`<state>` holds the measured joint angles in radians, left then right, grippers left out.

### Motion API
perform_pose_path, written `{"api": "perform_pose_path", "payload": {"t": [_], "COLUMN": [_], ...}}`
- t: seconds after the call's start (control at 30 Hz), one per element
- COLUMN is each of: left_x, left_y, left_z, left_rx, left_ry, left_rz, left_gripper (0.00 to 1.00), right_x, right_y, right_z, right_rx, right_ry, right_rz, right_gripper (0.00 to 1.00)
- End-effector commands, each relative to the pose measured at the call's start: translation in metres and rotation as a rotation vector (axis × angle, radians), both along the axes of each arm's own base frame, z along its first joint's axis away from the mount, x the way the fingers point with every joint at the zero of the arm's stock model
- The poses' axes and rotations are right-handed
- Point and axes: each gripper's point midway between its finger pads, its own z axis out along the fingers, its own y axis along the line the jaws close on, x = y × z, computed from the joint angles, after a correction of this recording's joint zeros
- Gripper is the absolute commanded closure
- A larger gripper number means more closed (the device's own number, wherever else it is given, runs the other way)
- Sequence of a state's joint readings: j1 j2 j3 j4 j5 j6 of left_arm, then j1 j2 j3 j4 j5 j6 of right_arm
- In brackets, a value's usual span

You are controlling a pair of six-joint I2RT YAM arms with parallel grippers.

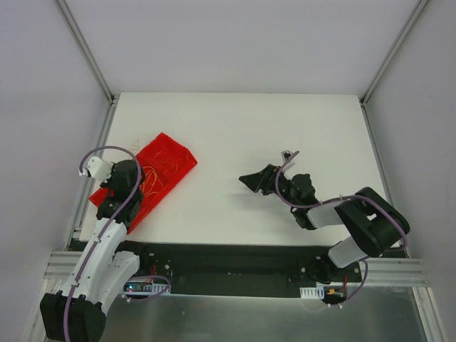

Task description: Untangle the cables

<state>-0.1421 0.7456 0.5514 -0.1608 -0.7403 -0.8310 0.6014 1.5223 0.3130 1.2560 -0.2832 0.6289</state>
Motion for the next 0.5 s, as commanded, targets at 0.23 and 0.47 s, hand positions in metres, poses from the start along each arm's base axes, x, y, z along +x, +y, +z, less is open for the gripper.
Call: {"api": "perform_pose_path", "payload": {"t": [0.23,0.47], "left_x": [-0.043,-0.046], "left_y": [-0.013,-0.012], "left_z": [-0.060,-0.073], "left_rx": [-0.128,-0.128], "left_ry": [0.190,0.308], "left_rz": [-0.025,0.003], "left_gripper": [1.00,1.00], "right_x": [0.000,0.000], "right_y": [0.005,0.007], "right_z": [0.020,0.019], "right_rx": [0.061,0.065], "right_ry": [-0.054,-0.047], "right_rz": [0.031,0.038], "right_gripper": [0.23,0.23]}}
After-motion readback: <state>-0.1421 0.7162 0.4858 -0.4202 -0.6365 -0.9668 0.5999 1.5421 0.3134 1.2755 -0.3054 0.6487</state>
